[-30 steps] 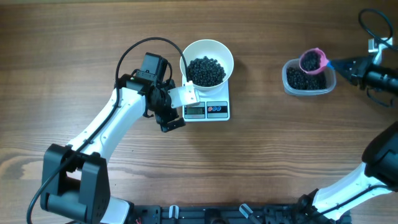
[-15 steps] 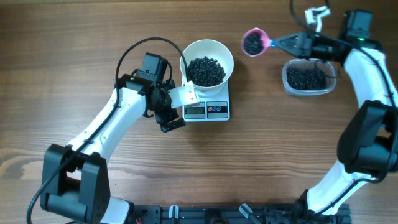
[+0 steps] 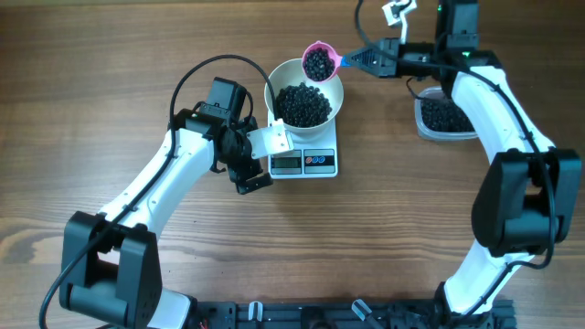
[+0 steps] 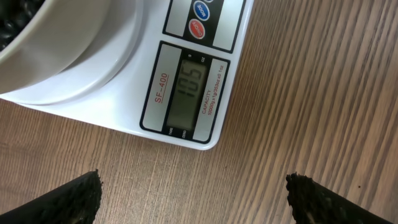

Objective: Scoop item into bowl and weigh 150g on scale
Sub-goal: 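Carry the filled scoop over the white bowl with the right gripper, then tilt the scoop with the right gripper to pour beans into the bowl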

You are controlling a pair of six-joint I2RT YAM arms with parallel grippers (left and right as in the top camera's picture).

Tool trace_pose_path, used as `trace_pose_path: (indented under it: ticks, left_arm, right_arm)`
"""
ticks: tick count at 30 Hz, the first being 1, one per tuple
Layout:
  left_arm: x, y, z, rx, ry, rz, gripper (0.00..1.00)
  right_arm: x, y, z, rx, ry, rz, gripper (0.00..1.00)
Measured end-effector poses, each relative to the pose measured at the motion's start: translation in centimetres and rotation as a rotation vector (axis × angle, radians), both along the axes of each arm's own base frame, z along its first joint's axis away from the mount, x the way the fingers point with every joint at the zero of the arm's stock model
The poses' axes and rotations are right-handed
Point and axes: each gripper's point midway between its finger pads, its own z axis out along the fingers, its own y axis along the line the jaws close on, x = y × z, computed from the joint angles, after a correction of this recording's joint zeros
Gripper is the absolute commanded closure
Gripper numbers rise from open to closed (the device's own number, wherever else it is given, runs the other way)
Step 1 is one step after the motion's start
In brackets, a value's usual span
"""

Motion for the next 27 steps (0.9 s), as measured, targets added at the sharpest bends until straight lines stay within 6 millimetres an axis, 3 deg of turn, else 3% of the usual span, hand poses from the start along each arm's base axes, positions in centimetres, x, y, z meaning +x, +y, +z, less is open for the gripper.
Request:
trace_pose_path:
  ticks: [7,13,22,24,27]
  left_arm:
    - [0.0,0.0,0.0,0.0,0.0,0.0,0.0]
    - [0.0,0.0,0.0,0.0,0.0,0.0,0.0]
    - [0.0,0.0,0.0,0.0,0.0,0.0,0.0]
    - [0.0,0.0,0.0,0.0,0.0,0.0,0.0]
    - [0.0,0.0,0.0,0.0,0.0,0.0,0.0]
  right_arm:
    - [-1.3,2.6,-3.4,-0.195,-0.03,0.028,0.96]
    - [-0.6,2.3,-3.6,-0.26,-0.099,0.014,0.96]
    - [-1.5,0.2,3.1,-0.442,-0.355,-0.062,0.96]
    - [-1.8,0.7,3.8,-0.49,-0.436,-0.038,0.96]
    - [-2.3,1.9,3.1,-0.571,-0.5,0.013,0.96]
